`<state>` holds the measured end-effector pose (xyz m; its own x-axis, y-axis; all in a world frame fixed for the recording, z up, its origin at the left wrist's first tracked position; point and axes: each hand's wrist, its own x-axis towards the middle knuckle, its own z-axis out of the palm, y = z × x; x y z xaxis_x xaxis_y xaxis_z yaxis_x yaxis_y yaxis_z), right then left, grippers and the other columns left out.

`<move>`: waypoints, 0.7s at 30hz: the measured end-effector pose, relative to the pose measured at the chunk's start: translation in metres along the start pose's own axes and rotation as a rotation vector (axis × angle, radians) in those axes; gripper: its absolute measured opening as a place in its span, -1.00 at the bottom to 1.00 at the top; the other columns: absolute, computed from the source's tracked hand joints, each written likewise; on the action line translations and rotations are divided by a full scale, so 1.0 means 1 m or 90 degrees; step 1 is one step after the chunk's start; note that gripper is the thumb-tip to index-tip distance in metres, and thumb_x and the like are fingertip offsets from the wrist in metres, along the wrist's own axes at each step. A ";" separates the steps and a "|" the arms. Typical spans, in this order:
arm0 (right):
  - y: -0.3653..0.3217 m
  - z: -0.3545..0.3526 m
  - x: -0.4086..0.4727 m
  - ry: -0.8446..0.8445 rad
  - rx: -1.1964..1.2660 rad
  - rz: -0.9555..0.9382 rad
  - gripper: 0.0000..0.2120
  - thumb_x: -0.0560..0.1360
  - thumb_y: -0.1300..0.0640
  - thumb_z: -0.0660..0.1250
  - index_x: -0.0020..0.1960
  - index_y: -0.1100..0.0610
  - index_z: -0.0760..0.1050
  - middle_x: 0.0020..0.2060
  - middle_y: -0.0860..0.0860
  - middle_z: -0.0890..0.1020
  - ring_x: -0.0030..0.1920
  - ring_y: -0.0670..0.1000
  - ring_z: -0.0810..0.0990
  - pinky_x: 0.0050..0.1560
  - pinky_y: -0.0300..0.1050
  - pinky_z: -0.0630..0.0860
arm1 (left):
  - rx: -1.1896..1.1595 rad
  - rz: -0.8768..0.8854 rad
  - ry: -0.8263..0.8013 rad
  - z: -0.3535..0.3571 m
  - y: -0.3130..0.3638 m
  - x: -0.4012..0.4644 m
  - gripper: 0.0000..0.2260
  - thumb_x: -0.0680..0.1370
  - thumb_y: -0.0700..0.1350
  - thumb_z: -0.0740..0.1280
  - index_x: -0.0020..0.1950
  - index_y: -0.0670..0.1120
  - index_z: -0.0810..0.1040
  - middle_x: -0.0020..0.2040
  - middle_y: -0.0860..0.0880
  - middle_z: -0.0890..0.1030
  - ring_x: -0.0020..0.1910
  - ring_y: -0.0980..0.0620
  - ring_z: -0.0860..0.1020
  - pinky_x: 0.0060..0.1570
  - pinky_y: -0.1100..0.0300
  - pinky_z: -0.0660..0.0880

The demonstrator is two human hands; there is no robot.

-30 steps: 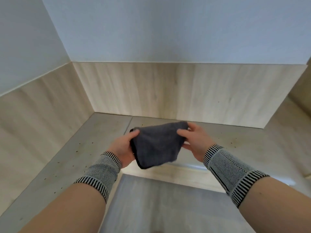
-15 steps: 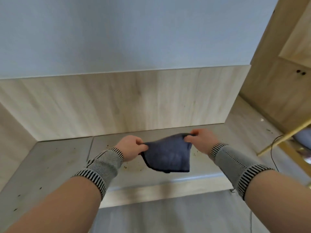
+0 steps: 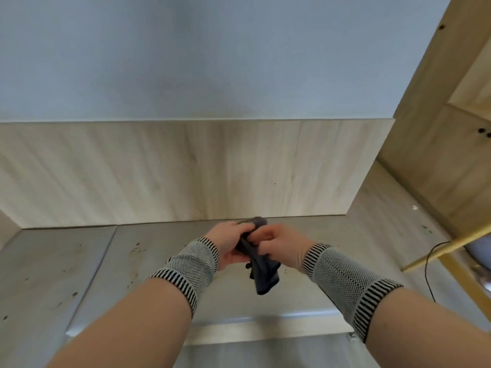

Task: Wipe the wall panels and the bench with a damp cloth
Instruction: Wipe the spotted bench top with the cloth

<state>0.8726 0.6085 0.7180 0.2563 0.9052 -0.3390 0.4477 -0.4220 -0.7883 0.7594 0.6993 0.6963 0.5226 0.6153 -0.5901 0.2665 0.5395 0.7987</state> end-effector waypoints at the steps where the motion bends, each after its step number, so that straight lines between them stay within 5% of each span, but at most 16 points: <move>1: 0.015 -0.013 0.004 0.013 0.079 0.025 -0.73 0.44 0.36 0.26 -0.17 0.03 0.63 -0.18 0.11 0.65 -0.13 0.09 0.60 0.09 0.03 0.58 | -0.002 -0.005 0.008 0.008 -0.002 0.012 -0.76 0.62 -0.13 0.32 0.26 -0.17 0.51 0.00 -0.17 0.65 -0.14 -0.09 0.64 -0.21 0.02 0.63; 4: 0.073 -0.056 0.022 0.109 0.169 0.069 -0.75 0.49 0.37 0.22 0.00 0.10 0.56 -0.03 0.04 0.60 -0.12 -0.03 0.57 -0.03 -0.10 0.59 | -0.014 -0.023 -0.012 0.040 -0.006 0.040 -0.87 0.62 -0.19 0.30 0.16 -0.14 0.50 -0.02 -0.16 0.61 -0.16 -0.06 0.61 -0.28 0.09 0.60; 7: 0.119 -0.087 0.038 0.048 0.213 0.066 -0.49 0.38 0.26 0.34 0.33 0.12 0.44 0.21 0.00 0.55 0.19 0.03 0.54 0.21 -0.02 0.49 | -0.016 -0.044 -0.101 0.075 -0.009 0.057 -0.92 0.63 -0.17 0.27 0.10 -0.07 0.52 -0.02 -0.11 0.61 -0.14 -0.03 0.62 -0.14 0.09 0.60; 10: 0.151 -0.100 0.049 -0.057 0.315 0.122 -0.44 0.21 0.10 0.36 0.22 0.16 0.54 0.07 0.17 0.66 0.12 0.18 0.61 0.18 0.09 0.52 | -0.077 -0.055 -0.093 0.100 -0.017 0.076 -0.89 0.65 -0.12 0.23 0.12 -0.05 0.53 0.04 -0.12 0.61 -0.06 -0.06 0.61 -0.07 0.07 0.61; 15: 0.191 -0.107 0.047 -0.131 0.392 0.205 -0.53 0.27 0.11 0.49 0.16 0.19 0.56 0.00 0.21 0.68 0.03 0.21 0.65 0.03 0.08 0.60 | -0.158 -0.089 0.057 0.127 -0.040 0.110 -0.81 0.68 -0.11 0.18 0.12 -0.16 0.54 0.02 -0.18 0.64 -0.11 -0.08 0.62 -0.17 0.05 0.63; 18: 0.218 -0.107 0.041 -0.055 0.361 0.234 -0.70 0.39 0.24 0.49 0.11 0.14 0.58 -0.03 0.20 0.68 0.02 0.24 0.66 0.07 0.18 0.60 | -0.027 -0.131 0.086 0.141 -0.059 0.127 -0.81 0.67 -0.10 0.21 0.12 -0.16 0.55 0.07 -0.18 0.61 -0.04 -0.10 0.61 -0.12 0.02 0.59; 21: 0.254 -0.112 0.035 0.027 0.250 0.266 -0.72 0.42 0.25 0.46 0.12 0.15 0.55 -0.07 0.15 0.67 -0.04 0.17 0.66 0.02 0.08 0.63 | 0.249 -0.133 0.085 0.148 -0.083 0.148 -0.74 0.66 -0.05 0.23 0.31 -0.10 0.50 0.23 -0.13 0.57 0.14 -0.10 0.58 0.03 -0.01 0.56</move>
<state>1.0911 0.5272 0.5631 0.3810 0.6593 -0.6482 -0.0488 -0.6858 -0.7262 0.9344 0.6600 0.5602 0.3233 0.5987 -0.7328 0.6541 0.4182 0.6303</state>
